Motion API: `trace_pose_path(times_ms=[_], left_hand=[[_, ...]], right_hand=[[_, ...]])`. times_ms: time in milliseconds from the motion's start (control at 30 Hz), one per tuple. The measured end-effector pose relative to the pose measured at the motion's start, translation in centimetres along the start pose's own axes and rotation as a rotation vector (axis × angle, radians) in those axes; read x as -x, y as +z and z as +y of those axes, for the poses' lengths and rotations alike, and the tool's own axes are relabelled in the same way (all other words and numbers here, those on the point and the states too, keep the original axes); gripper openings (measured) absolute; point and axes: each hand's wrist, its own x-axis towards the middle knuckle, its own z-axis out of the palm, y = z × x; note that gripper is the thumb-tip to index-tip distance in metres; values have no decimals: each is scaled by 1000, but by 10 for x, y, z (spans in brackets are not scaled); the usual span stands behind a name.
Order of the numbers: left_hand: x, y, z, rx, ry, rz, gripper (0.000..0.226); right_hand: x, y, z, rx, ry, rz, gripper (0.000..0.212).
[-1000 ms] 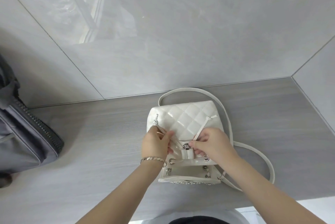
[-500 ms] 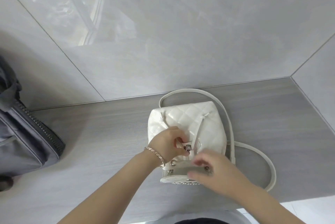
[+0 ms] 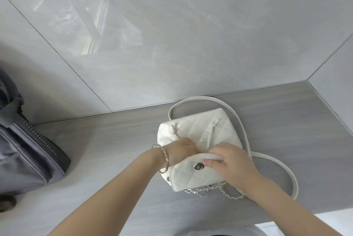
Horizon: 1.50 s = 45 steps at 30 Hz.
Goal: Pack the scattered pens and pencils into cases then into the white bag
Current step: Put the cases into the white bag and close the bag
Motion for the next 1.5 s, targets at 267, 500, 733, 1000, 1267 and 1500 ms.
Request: trace_pose_path(times_ms=[267,500,733,1000,1267,1500], left_hand=[[-6,8,-7,-185,79,45,31],[-9,16,-9,-229,70,169,35],[-17,24,-3,-297,29,292,37],[-18,22,5,-189,-108,308,41],[-15,21,14,-55,-203,276,36],[-12,24,16,-55,-214,298,40]], right_hand=[[-4,1,13,-382,186,52,24],[-3,2,19,-491,248,71,9],[-6,1,23,-369,147,127,3],[6,27,31,170,-87,436,27],[10,45,24,282,-251,607,13],[8,52,12,230,-179,650,22]])
